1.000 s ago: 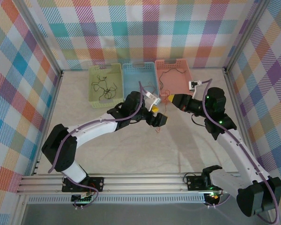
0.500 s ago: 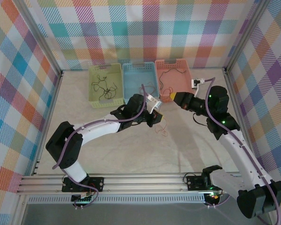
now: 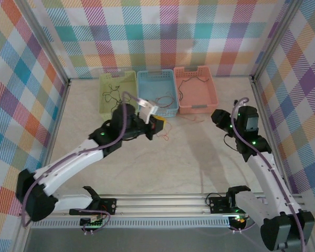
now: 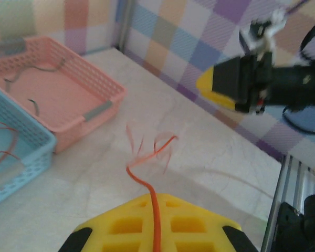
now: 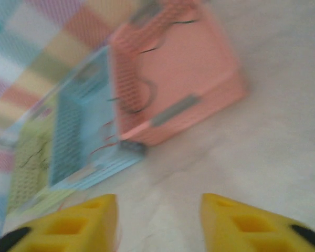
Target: Untangle the cables
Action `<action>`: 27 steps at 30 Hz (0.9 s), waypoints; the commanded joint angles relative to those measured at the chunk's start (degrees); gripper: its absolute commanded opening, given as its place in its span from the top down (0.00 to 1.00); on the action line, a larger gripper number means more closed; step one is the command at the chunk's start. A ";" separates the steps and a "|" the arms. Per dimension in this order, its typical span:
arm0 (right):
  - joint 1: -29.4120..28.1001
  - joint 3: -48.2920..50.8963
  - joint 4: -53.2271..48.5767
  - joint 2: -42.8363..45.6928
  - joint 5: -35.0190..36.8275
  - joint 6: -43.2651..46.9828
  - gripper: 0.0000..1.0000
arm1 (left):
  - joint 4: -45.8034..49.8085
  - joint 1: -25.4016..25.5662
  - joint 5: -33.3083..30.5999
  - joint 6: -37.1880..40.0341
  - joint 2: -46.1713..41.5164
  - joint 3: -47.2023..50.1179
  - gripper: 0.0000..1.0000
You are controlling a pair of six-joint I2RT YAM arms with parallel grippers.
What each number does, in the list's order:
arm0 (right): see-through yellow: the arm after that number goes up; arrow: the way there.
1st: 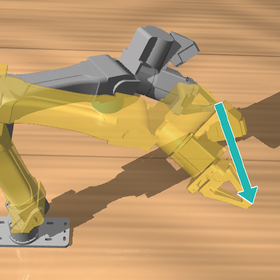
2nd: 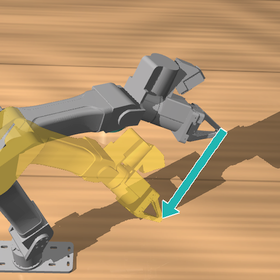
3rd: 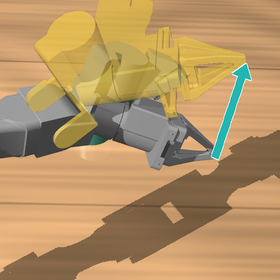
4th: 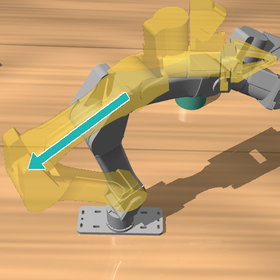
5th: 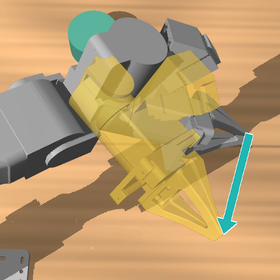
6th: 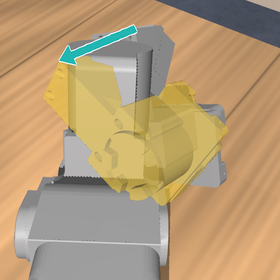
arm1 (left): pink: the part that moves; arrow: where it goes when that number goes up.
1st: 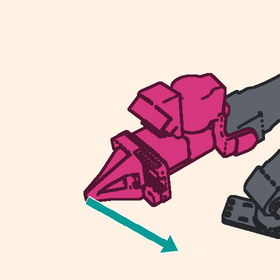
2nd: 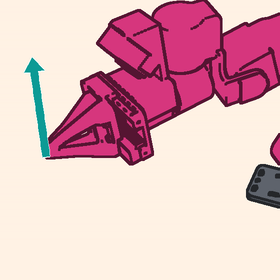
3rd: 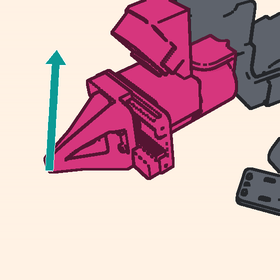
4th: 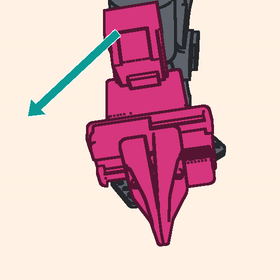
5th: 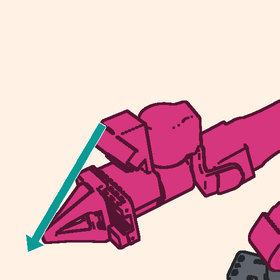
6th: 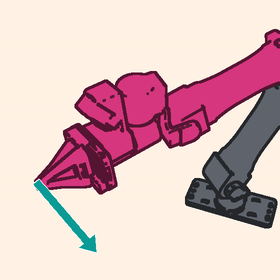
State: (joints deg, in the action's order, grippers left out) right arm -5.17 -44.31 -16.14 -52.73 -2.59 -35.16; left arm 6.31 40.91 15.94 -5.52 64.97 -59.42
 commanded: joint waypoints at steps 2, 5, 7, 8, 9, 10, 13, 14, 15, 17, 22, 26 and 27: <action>0.47 1.90 5.43 1.68 -4.39 3.59 0.45 | 14.52 -1.00 0.64 1.18 -0.75 -7.96 1.00; -0.24 5.11 16.69 5.04 -18.77 5.28 0.44 | 21.93 -1.11 2.17 2.00 2.09 -15.20 1.00; -2.20 6.86 23.70 6.74 -25.46 5.80 0.44 | 24.81 -1.09 3.40 2.09 3.89 -18.36 1.00; -3.59 7.75 26.91 7.47 -27.59 6.10 0.44 | 25.77 -1.09 4.10 1.94 4.53 -19.50 1.00; -4.96 8.17 28.83 7.93 -28.66 6.61 0.44 | 26.24 -1.09 4.78 1.80 4.88 -20.08 1.00; -6.56 8.32 29.93 8.29 -29.54 7.69 0.44 | 26.40 -1.09 5.78 1.61 5.18 -20.54 1.00; -11.26 8.60 31.33 8.98 -31.33 12.18 0.44 | 27.50 -1.09 7.95 0.96 6.16 -21.83 1.00; -12.39 9.15 32.70 9.43 -31.40 12.76 0.43 | 27.83 -1.11 8.70 0.83 6.53 -22.21 1.00; -13.20 9.96 34.41 9.93 -31.80 13.19 0.43 | 27.83 -1.09 9.15 0.43 6.79 -22.43 1.00; -15.24 11.34 37.29 10.77 -32.87 14.51 0.41 | 27.71 -1.16 9.04 -1.06 7.24 -22.90 1.00; -20.08 10.60 37.79 9.45 -33.67 16.95 0.36 | 25.33 -1.01 12.17 -2.92 8.89 -22.92 1.00; -23.99 7.71 34.10 5.67 -32.12 19.94 0.36 | 25.12 -1.00 12.22 -3.68 12.08 -24.89 1.00; -24.43 7.11 32.72 4.93 -31.10 20.38 0.37 | 25.15 -1.02 11.78 -4.00 12.81 -25.68 1.00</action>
State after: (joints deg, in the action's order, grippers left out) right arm -28.01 -34.13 17.63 -46.35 -34.44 -18.46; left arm 32.71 39.97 26.39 -8.01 76.14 -82.48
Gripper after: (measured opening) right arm 0.641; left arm 0.058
